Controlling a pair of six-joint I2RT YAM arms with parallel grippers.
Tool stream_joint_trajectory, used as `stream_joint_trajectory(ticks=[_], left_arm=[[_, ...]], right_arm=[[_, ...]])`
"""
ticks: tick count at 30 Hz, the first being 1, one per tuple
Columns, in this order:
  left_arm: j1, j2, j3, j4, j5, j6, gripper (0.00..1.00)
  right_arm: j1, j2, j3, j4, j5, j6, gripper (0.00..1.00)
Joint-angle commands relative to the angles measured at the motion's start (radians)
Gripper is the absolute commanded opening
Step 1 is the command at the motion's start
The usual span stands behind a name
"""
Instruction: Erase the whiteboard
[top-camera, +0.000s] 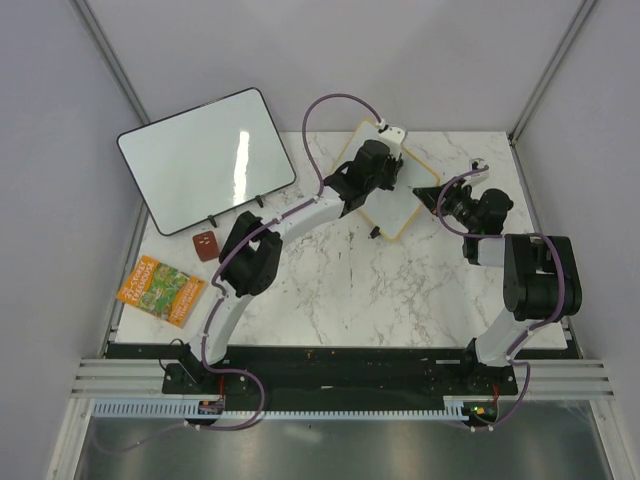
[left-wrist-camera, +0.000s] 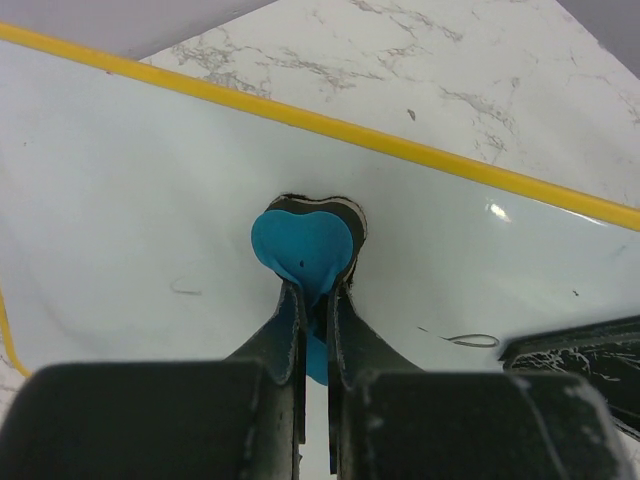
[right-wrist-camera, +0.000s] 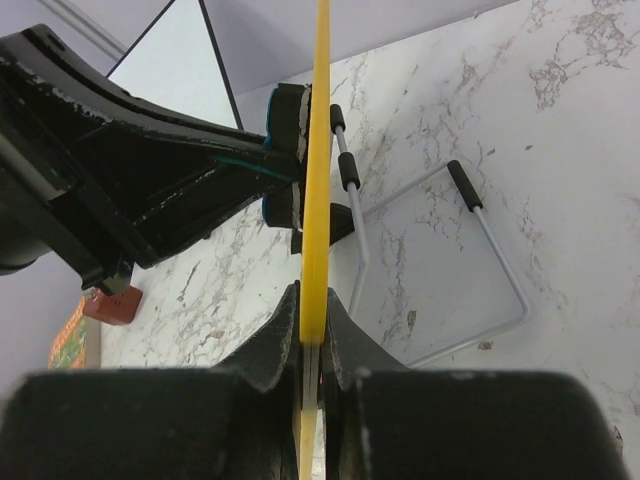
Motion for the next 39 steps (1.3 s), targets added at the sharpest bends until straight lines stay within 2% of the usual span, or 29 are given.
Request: stream_joint_trajectory(ticks=[1,7,16,22,27,35,39], left_arm=[[-0.086,0.021,-0.010,-0.059,0.177,0.029,0.02],[-0.109,-0.018,-0.047,-0.003,0.198,0.010,0.02],[-0.165,-0.026,-0.007,0.016,0.216,0.007,0.02],[-0.178,-0.019,0.002,0.030,0.149,0.000,0.02],[-0.172,-0.003,0.031,0.031,-0.001,0.045,0.02],[-0.090,-0.007,0.036,0.010,-0.021,0.012,0.02],[-0.076,-0.018,0.011,-0.001,-0.092,0.027,0.02]], right_arm=[[0.049,-0.032,0.037,0.056,-0.158,-0.096,0.00],[0.050,-0.035,0.039,0.048,-0.156,-0.103,0.00],[0.053,-0.042,0.040,0.033,-0.155,-0.116,0.00],[0.057,-0.046,0.042,0.025,-0.155,-0.120,0.00],[0.057,-0.047,0.042,0.017,-0.153,-0.125,0.00],[0.058,-0.050,0.042,0.011,-0.152,-0.131,0.00],[0.058,-0.052,0.042,0.010,-0.150,-0.133,0.00]])
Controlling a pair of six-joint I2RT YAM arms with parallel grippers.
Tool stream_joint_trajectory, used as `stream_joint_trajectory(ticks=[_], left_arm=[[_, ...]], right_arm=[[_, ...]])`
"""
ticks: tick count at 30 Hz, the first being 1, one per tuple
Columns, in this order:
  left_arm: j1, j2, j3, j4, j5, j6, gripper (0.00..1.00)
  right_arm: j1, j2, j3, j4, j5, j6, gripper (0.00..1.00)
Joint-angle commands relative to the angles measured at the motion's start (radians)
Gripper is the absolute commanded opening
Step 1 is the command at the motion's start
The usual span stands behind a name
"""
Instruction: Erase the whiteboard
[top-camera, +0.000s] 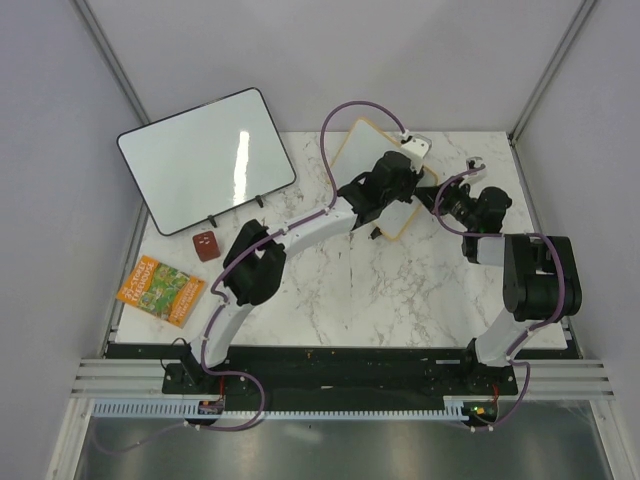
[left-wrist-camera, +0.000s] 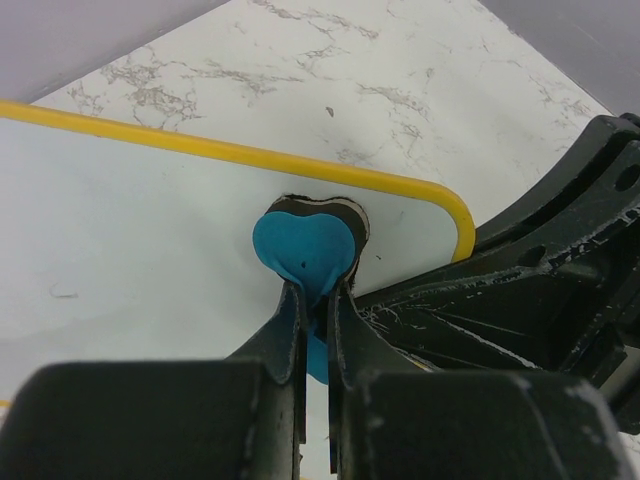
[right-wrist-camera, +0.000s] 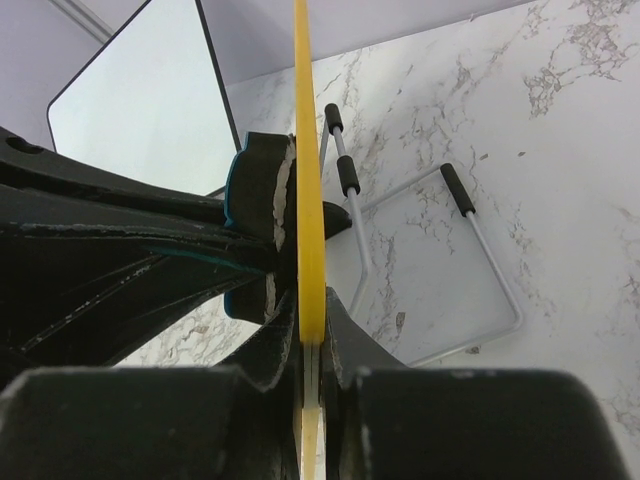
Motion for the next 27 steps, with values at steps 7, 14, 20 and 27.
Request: stream_joint_trajectory(ticks=[7,14,20,27], left_arm=[[0.022,-0.007,-0.068,0.015,-0.044,-0.022,0.02],[-0.034,-0.008,-0.151,0.005,-0.004,-0.011,0.02],[-0.059,-0.034,-0.226,-0.037,0.019,-0.077,0.02],[-0.060,-0.082,-0.327,-0.060,0.033,-0.161,0.02]], right_arm=[[0.054,-0.047,0.028,0.047,-0.151,-0.067,0.00],[0.054,-0.049,0.027,0.046,-0.148,-0.067,0.00],[0.054,-0.046,0.028,0.044,-0.150,-0.067,0.00],[0.054,-0.046,0.030,0.047,-0.151,-0.066,0.00]])
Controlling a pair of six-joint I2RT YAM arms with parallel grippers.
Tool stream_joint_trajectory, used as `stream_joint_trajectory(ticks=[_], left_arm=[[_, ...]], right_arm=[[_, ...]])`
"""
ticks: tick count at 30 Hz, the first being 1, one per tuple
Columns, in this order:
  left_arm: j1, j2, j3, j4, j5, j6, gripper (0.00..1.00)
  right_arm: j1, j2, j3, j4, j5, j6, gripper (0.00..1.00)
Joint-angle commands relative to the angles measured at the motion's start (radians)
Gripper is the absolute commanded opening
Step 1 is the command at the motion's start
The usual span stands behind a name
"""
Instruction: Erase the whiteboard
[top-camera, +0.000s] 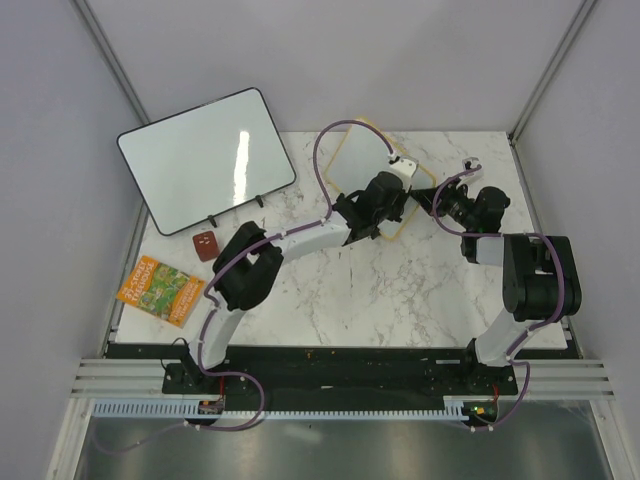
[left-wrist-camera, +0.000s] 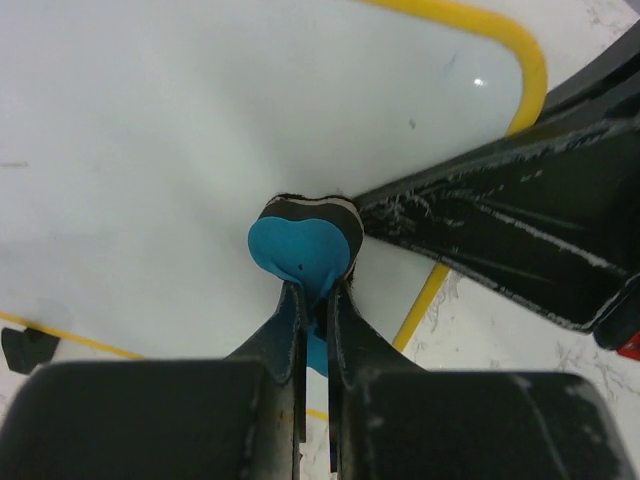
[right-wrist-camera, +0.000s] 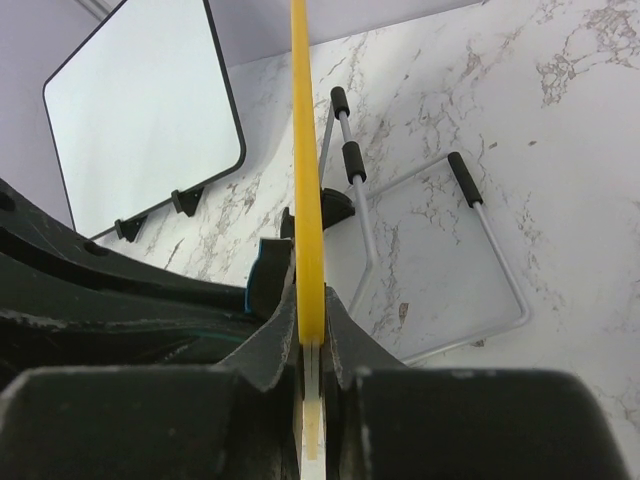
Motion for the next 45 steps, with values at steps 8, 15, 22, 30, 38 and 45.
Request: stream_joint_trajectory(ticks=[8,15,22,30,38,45], left_arm=[[-0.036,-0.024,-0.164,-0.156,0.098,-0.189,0.02],[0.007,-0.064,-0.267,-0.103,0.080,-0.298,0.02],[0.067,-0.108,-0.287,-0.052,0.091,-0.335,0.02],[0.104,-0.189,-0.400,0.121,0.141,-0.376,0.02],[0.110,-0.242,-0.433,0.290,0.313,-0.405,0.02],[0.108,-0.252,-0.436,0.330,0.329,-0.444,0.02]], right_arm=[[0.044,-0.044,0.028,0.077,-0.137,-0.035,0.00],[0.044,-0.044,0.027,0.075,-0.139,-0.035,0.00],[0.044,-0.046,0.027,0.075,-0.139,-0.035,0.00],[0.044,-0.047,0.028,0.072,-0.139,-0.036,0.00],[0.044,-0.046,0.028,0.072,-0.139,-0.036,0.00],[0.044,-0.047,0.028,0.071,-0.139,-0.038,0.00]])
